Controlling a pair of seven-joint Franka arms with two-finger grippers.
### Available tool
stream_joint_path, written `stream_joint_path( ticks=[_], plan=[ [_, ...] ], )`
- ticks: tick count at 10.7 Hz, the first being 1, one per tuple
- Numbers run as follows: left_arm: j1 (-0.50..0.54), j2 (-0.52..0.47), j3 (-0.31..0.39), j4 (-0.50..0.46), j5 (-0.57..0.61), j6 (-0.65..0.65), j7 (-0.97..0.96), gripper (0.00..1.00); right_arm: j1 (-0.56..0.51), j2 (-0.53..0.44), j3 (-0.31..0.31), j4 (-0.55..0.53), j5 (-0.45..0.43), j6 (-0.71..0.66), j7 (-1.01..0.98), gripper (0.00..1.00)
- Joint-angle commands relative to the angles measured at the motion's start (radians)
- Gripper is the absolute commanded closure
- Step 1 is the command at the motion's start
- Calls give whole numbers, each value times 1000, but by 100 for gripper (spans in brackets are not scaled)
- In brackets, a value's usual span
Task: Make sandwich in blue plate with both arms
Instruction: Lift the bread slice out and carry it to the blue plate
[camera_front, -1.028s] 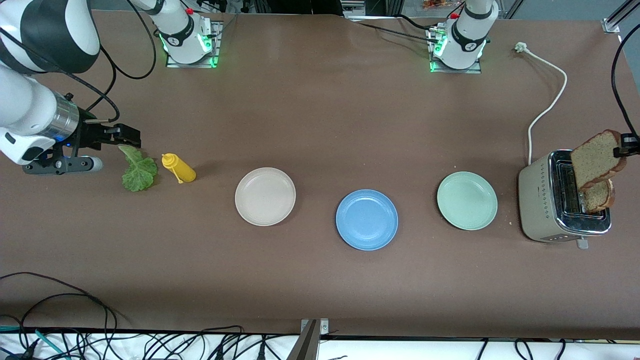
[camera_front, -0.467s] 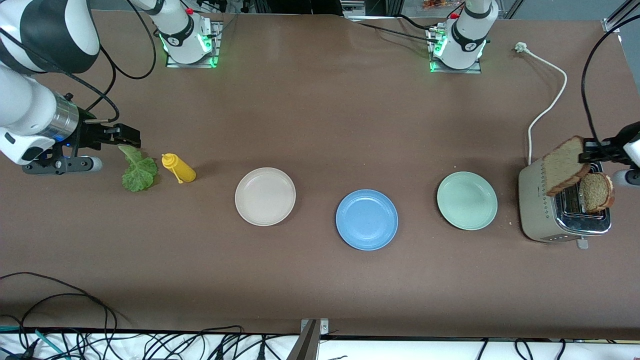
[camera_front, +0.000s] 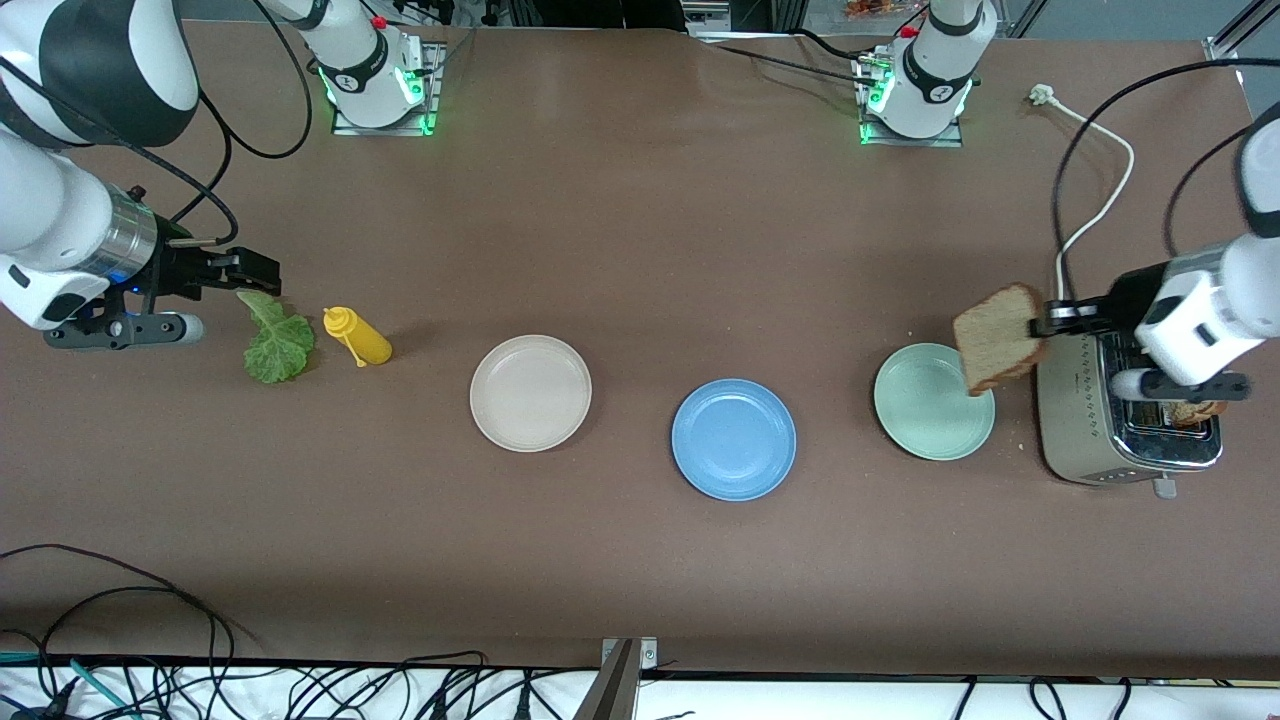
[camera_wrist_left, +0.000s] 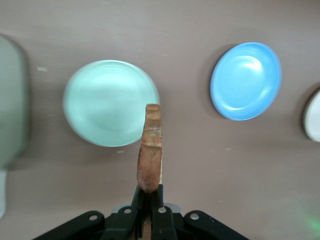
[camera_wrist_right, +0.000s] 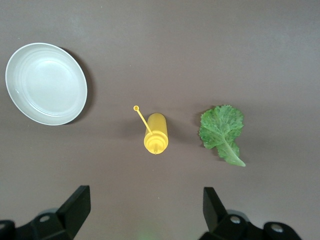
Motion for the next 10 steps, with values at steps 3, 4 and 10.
stream_joint_path(
  ticks=[3,4,10],
  plan=[
    [-162,117,11,-39,-274,158,-97,100,-1,-4,-2,1,18,-8,2,0],
    [-193,143,11,-38,-313,214,-99,100,-1,-4,-2,1,18,-8,2,0],
    [-351,293,11,-33,-365,462,-99,100,-1,-4,-2,1,18,-4,2,0]
  ],
)
